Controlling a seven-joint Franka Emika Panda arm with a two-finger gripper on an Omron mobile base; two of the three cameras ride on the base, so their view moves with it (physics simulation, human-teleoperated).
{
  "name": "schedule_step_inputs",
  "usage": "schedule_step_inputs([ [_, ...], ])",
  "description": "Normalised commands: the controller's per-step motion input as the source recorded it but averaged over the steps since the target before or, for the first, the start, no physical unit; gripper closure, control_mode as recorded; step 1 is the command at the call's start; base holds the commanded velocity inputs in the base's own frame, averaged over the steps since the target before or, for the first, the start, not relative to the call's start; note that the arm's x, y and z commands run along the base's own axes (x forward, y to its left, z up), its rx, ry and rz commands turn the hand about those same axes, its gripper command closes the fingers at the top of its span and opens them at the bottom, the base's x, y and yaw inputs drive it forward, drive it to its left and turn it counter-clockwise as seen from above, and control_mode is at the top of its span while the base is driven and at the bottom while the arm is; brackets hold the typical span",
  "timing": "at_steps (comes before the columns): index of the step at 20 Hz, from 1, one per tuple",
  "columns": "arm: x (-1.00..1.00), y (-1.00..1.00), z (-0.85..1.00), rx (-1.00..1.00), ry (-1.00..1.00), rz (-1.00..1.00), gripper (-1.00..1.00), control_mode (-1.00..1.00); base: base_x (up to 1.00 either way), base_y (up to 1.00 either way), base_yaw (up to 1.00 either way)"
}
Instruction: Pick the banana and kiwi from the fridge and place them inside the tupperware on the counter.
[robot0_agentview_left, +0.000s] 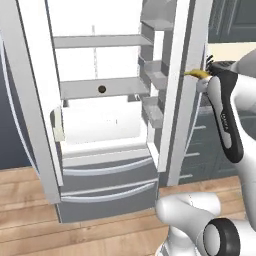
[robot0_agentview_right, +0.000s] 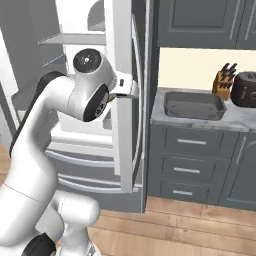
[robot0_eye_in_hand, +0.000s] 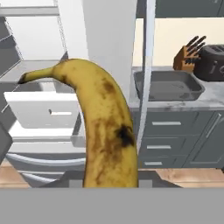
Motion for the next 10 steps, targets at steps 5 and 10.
schedule_step_inputs([
  [5,0.00,0.00,0.00,0.00,0.00,0.00,1.00,1.00,0.00,-1.00,-0.03],
  [10,0.00,0.00,0.00,0.00,0.00,0.00,1.00,1.00,0.06,-1.00,-0.02],
])
